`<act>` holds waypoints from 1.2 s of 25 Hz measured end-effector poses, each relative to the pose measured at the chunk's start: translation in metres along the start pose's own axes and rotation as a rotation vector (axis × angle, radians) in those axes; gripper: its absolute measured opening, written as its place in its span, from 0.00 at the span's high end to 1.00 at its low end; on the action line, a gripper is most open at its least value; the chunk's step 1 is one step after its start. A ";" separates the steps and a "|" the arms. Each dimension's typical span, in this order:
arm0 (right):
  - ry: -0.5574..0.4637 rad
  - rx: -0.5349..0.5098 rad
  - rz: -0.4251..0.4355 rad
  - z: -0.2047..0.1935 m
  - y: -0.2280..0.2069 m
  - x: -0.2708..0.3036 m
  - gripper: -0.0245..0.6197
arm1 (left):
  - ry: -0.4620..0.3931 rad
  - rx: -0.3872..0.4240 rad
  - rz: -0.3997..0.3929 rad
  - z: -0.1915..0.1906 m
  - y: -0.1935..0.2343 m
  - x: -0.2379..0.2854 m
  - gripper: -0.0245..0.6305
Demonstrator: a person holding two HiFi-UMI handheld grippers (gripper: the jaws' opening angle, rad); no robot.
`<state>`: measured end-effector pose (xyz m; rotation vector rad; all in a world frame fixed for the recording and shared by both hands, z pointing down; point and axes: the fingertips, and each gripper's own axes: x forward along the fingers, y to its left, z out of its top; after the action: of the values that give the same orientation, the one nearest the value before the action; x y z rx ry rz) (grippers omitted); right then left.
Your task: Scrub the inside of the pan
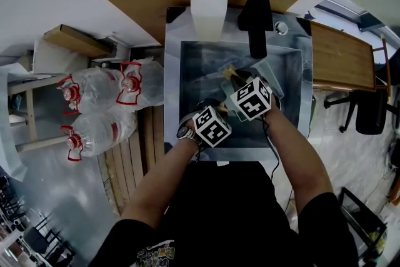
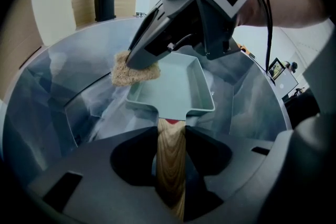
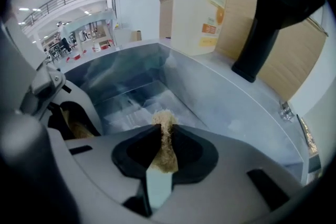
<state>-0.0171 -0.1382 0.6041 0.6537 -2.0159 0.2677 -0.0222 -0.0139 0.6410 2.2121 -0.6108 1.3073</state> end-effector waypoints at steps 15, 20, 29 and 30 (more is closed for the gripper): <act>-0.017 -0.038 0.114 0.008 0.046 -0.001 0.85 | 0.002 0.000 0.000 -0.002 0.000 0.000 0.70; -0.015 -0.002 0.140 0.000 0.054 -0.007 0.85 | 0.004 -0.001 0.000 -0.001 0.000 0.000 0.70; 0.034 0.000 0.211 -0.037 0.074 -0.034 0.85 | 0.009 0.002 0.000 -0.001 0.001 -0.001 0.70; 0.039 0.001 0.218 -0.041 0.076 -0.038 0.85 | 0.009 0.002 0.001 -0.002 0.001 -0.001 0.70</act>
<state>-0.0137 -0.0436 0.5988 0.4254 -2.0510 0.4073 -0.0240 -0.0134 0.6413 2.2063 -0.6081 1.3178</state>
